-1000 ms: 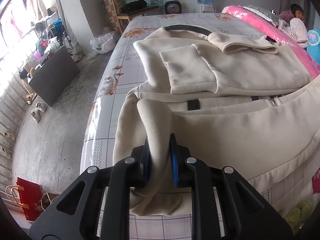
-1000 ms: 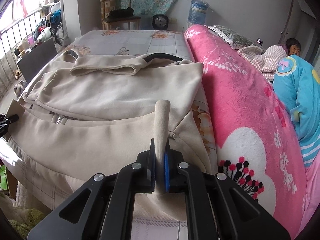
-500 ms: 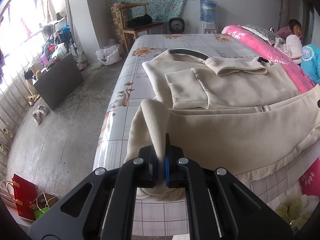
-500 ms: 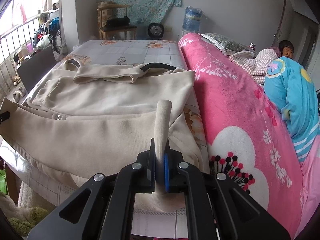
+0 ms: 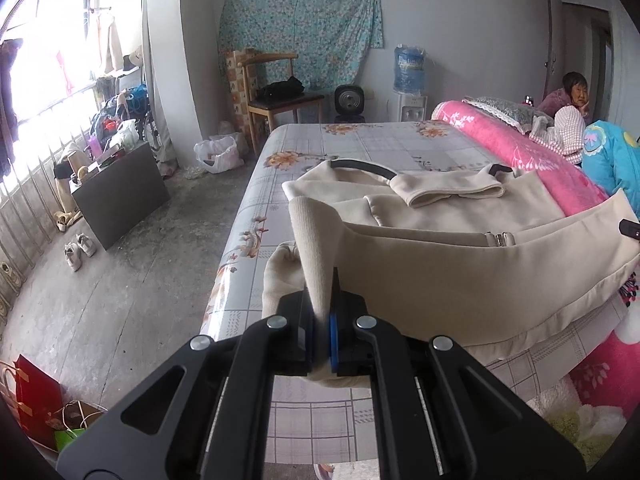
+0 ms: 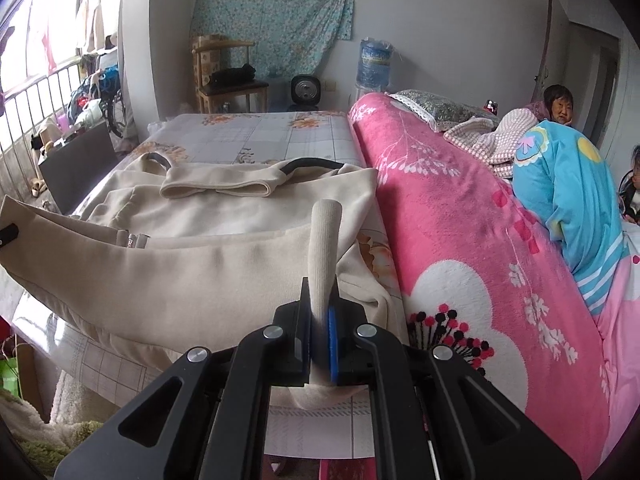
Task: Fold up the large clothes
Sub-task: 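Lift the jacket edge with both tools and fold it over the bundle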
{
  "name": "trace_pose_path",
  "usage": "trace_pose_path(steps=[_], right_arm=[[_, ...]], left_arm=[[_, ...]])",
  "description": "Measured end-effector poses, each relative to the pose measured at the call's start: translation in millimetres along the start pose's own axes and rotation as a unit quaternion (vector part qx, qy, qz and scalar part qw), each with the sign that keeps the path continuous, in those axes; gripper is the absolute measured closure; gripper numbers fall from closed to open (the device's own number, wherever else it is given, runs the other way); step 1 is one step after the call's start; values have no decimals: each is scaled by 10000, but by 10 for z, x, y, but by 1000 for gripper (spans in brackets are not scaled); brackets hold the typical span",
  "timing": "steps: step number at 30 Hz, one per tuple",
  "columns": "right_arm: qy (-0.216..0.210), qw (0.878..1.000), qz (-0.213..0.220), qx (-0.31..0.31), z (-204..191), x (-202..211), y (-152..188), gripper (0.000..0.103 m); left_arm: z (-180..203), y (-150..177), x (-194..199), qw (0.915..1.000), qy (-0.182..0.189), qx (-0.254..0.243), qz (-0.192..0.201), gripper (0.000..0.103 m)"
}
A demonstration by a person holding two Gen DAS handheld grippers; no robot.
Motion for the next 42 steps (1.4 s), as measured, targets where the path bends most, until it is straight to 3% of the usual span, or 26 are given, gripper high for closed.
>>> trace_pose_path(steps=[12, 29, 37, 42], right_arm=[[32, 9986, 494, -186, 62, 128, -340, 97], [34, 9956, 925, -131, 21, -225, -1043, 97], [-138, 9956, 918, -85, -17, -953, -1666, 96], [-78, 9990, 357, -242, -59, -1831, -1841, 96]], left_arm=[[-65, -304, 70, 9994, 48, 3, 335, 98], [-156, -908, -367, 9982, -126, -214, 540, 98], [-333, -1492, -1085, 9988, -24, -227, 437, 98], [-482, -1739, -1981, 9996, 190, -9, -195, 95]])
Point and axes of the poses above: each gripper's, at about its wrist camera, not at the fingertips, and x roughly against the way its jaws point, z to its right, y to its underside, the point moved 3 cm from there along -x, roughly the way its jaws point, and after that the axes turned 9 degrees about y, right-handed, at the moved point
